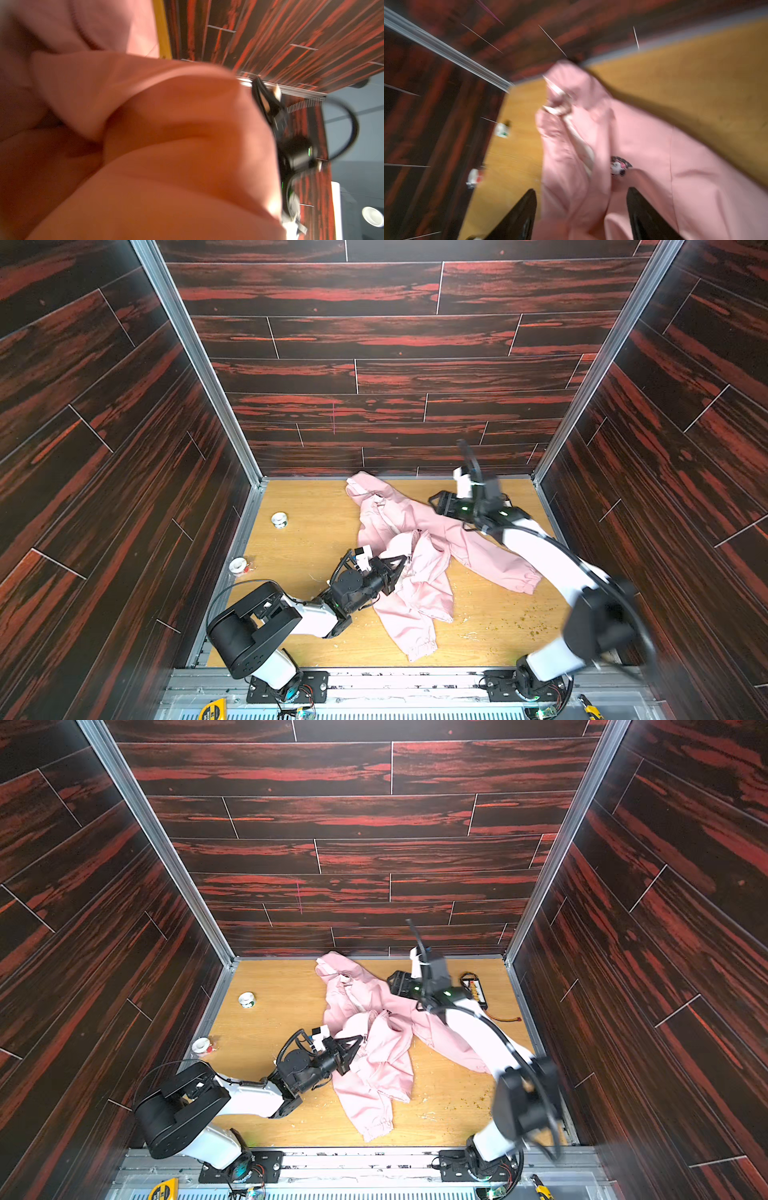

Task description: Zip up the jacket

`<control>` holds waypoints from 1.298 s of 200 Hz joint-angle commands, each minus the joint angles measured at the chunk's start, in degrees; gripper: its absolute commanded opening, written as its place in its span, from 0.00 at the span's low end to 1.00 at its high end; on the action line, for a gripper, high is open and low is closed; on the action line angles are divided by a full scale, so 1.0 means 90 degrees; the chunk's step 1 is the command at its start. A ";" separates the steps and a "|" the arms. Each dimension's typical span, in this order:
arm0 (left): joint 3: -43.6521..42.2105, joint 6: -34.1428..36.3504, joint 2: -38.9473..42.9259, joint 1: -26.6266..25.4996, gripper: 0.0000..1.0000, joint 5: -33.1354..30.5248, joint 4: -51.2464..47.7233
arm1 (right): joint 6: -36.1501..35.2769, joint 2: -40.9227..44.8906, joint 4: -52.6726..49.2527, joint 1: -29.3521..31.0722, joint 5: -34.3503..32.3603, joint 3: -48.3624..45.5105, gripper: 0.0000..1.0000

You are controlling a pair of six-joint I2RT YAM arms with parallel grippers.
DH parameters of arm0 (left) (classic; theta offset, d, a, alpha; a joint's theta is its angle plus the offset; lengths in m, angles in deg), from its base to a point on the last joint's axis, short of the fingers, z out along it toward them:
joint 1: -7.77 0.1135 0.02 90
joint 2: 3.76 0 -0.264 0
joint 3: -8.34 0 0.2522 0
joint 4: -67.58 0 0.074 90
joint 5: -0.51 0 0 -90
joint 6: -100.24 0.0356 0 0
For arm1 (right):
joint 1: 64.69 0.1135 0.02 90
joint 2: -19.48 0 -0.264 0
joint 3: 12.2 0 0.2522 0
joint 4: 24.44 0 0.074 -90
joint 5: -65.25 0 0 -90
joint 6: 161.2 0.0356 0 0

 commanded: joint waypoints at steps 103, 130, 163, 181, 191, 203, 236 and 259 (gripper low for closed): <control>-0.0836 0.0121 0.0549 -0.0075 0.00 0.0593 -0.0694 | -0.1727 -0.4226 -0.1990 0.1052 -0.0299 0.4733 0.94; -0.0909 0.0009 0.0320 -0.0072 0.00 0.0586 -0.0197 | -0.1622 -0.5570 -0.3180 0.1193 -0.1016 0.6742 0.94; -0.0970 -0.0084 -0.0026 -0.0076 0.00 0.0601 0.0346 | -0.1391 -0.6606 -0.3659 0.1240 -0.1270 0.7908 0.96; -0.1017 -0.0184 -0.0183 -0.0076 0.00 0.0555 0.0640 | -0.1219 -0.6759 -0.3614 0.1268 -0.1440 0.7806 0.96; -0.1012 -0.0207 -0.0254 -0.0076 0.00 0.0558 0.0751 | -0.1129 -0.6817 -0.3591 0.1274 -0.1458 0.7725 0.96; -0.0988 -0.0229 -0.0358 -0.0076 0.00 0.0593 0.0863 | -0.1033 -0.6889 -0.3625 0.1272 -0.1487 0.7697 0.93; -0.0934 -0.0297 -0.0536 -0.0076 0.00 0.0567 0.1141 | -0.0757 -0.6928 -0.3479 0.1203 -0.1402 0.7605 0.42; -0.0924 -0.0209 -0.0494 -0.0041 0.00 0.0467 0.1141 | -0.0401 -0.6614 -0.3064 0.0936 -0.0790 0.7196 0.00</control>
